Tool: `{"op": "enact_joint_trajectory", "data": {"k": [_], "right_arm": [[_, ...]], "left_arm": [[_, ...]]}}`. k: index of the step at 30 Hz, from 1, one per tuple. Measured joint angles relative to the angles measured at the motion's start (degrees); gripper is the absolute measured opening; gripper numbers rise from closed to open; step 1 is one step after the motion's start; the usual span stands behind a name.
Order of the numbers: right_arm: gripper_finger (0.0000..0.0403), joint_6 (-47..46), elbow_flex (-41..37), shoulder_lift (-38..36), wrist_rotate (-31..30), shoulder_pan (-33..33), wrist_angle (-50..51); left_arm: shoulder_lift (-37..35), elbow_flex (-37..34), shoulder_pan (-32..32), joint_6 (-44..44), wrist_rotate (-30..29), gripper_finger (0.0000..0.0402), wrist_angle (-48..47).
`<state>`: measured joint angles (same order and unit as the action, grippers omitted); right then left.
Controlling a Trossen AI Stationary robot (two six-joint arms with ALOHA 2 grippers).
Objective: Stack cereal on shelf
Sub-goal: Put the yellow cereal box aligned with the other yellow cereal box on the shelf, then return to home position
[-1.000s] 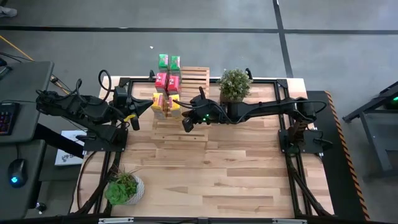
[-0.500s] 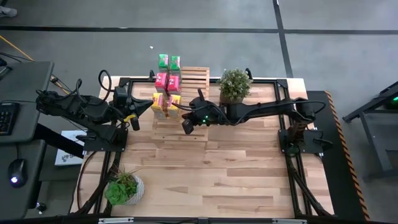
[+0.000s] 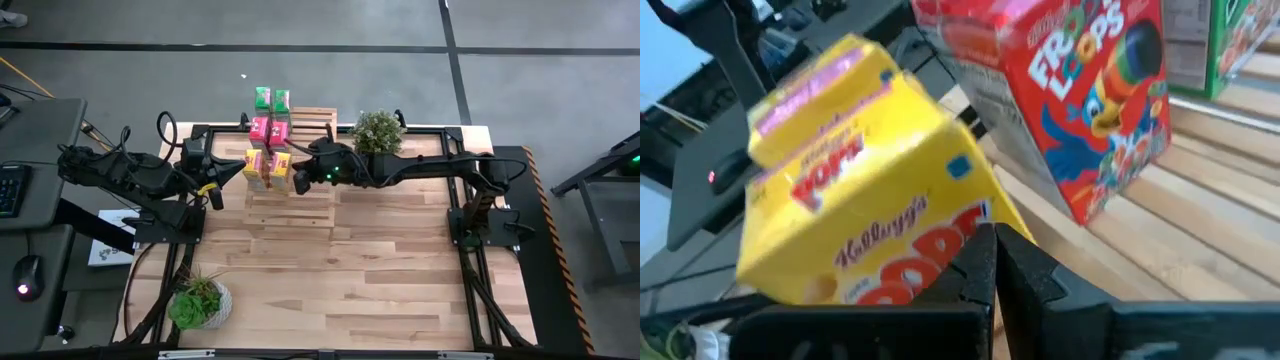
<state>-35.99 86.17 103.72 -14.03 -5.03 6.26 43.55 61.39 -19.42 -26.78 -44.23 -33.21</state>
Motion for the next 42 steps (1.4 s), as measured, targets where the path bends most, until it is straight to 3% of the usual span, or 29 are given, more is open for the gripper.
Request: {"op": "enact_joint_trajectory", "data": {"k": [31, 39, 42], "right_arm": [[0.0000, 0.2, 0.0, 0.0, 4.2, -2.8, -3.8], [0.0000, 6.5, 0.0, -5.3, 4.4, -4.5, 11.6], [0.0000, 8.1, 0.0, -8.1, 4.2, -5.3, 18.6]], "left_arm": [[0.0, 0.0, 0.0, 0.0, -1.6, 0.0000, 0.0], [-1.9, 0.0, 0.0, 1.6, -1.3, 0.0000, -0.6], [-4.3, 0.0, 0.0, 6.6, 3.4, 0.0000, -2.6]]}}
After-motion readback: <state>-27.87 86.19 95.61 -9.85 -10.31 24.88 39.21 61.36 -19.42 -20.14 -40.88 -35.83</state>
